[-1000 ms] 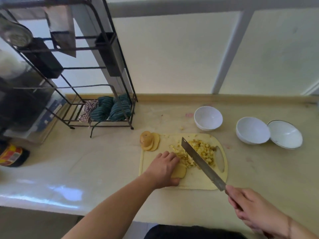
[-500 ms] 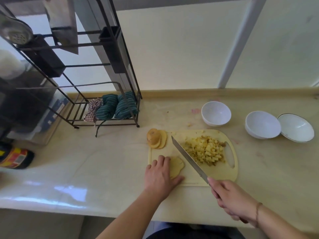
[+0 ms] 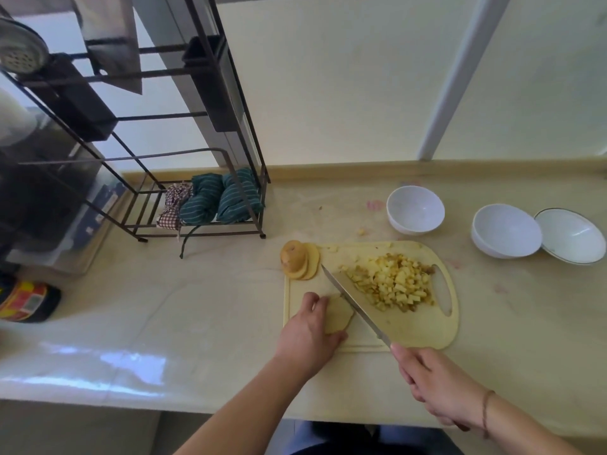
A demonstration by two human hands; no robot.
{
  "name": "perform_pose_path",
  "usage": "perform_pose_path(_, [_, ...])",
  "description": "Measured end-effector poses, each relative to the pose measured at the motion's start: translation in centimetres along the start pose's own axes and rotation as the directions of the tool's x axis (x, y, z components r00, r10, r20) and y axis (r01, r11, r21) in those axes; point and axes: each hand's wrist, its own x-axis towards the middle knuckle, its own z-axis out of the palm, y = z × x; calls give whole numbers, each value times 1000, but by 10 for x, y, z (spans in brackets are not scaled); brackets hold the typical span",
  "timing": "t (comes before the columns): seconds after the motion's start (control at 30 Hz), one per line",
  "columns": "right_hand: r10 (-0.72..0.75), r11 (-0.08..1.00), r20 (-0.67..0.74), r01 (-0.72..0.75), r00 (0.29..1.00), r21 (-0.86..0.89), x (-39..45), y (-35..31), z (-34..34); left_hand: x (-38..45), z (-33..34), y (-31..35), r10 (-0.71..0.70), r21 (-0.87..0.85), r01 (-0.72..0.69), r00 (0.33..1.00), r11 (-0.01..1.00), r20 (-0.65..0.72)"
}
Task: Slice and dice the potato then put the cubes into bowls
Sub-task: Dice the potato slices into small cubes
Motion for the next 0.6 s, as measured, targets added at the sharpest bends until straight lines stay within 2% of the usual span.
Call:
perform_pose_path(0.1, [-71,995,-35,68,997,-75,0,0,-3,1,2,-3,10,49,-8,999,999,-36])
perform_pose_path(0.17, [-109,990,-45,104,993,-92,0,2,-2,4,6,-7,77,128,-62,990,990,-120])
perform_pose_path(0.27, [-135,989,-51,132,990,-67,-1,3,1,13,19,-19,346,120,-325,890,938,-298])
perform_pose_path(0.37, [-176,983,-55,172,983,-65,-1,2,5,23,32,-33,503,60,-519,785,853,-362])
perform_pose_path(0.5, [-189,978,-76,180,979,-109,0,4,8,28,38,-37,585,44,-624,703,780,-404])
perform_pose_path(0.6, [-206,970,-89,191,975,-151,2,6,10,29,42,-39,576,5,-628,710,778,-406])
